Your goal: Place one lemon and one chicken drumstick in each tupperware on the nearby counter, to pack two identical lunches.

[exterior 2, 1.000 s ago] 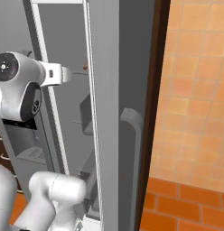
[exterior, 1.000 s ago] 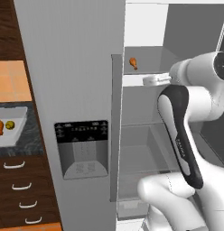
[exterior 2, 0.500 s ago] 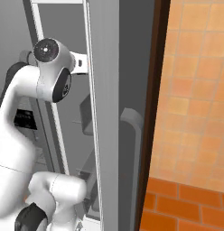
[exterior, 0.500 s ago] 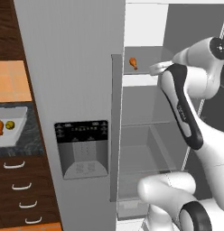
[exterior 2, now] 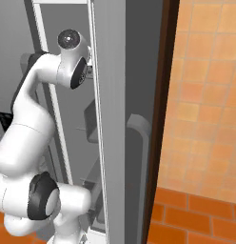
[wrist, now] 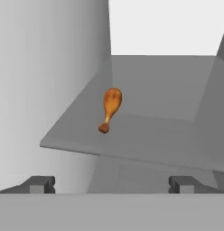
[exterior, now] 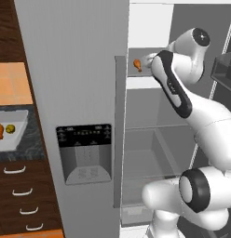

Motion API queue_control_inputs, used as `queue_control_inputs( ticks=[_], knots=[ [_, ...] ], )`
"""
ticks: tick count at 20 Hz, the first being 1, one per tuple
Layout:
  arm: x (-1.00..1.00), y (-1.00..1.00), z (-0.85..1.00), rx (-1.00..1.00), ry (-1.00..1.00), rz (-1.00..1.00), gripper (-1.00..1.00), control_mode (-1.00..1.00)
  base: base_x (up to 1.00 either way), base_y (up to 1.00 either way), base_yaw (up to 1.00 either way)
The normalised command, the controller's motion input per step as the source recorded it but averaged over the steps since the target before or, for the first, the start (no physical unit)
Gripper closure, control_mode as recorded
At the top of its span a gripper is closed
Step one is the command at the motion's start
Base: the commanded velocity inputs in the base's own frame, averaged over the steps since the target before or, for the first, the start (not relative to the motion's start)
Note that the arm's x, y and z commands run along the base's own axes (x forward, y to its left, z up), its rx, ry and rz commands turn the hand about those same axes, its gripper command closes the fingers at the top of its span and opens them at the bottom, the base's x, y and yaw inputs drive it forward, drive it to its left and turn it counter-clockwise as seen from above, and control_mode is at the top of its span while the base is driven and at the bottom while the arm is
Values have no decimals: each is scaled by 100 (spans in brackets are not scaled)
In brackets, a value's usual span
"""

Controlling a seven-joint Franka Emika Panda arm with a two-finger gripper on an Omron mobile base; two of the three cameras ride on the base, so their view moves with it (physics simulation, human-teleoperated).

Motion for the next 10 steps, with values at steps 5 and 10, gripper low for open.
queue_control_inputs(
  ticks=[5, 10],
  knots=[
    [71, 13, -33, 6, 6, 2, -100, -100, 0, 0, 0],
    [78, 5, -33, 0, 10, 3, -100, -100, 0, 0, 0]
  ],
)
